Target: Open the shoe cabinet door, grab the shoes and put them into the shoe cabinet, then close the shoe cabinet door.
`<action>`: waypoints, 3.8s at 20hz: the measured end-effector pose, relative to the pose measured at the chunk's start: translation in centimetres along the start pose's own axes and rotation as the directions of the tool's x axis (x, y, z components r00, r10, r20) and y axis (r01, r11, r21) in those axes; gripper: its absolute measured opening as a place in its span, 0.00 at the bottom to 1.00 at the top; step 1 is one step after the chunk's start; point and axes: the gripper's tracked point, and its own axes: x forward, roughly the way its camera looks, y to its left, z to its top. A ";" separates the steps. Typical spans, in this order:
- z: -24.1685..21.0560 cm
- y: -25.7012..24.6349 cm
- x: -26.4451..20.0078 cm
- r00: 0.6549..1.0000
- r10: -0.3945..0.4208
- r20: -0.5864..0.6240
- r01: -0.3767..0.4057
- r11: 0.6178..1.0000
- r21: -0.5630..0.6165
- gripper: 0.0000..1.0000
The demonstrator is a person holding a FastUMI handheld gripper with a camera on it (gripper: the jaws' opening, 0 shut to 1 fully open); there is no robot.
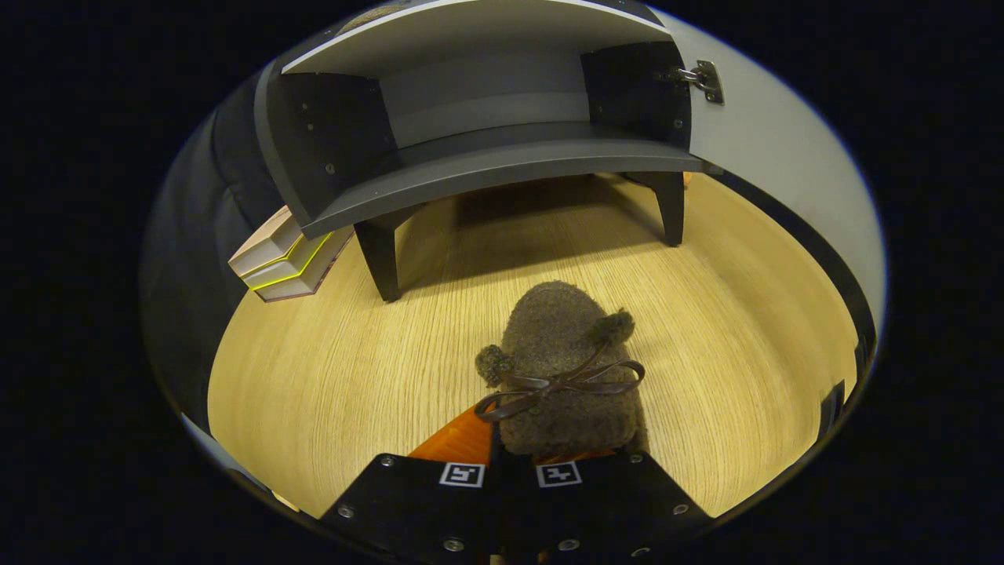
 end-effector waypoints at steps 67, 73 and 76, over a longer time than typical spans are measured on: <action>25.9 -1.7 4.6 0.971 -0.002 0.238 0.043 0.985 -0.165 0.15; 24.9 -1.8 0.6 0.958 -0.014 0.285 0.062 0.985 -0.162 0.15; 24.0 -1.8 -2.2 0.950 -0.019 0.311 0.071 0.985 -0.155 0.15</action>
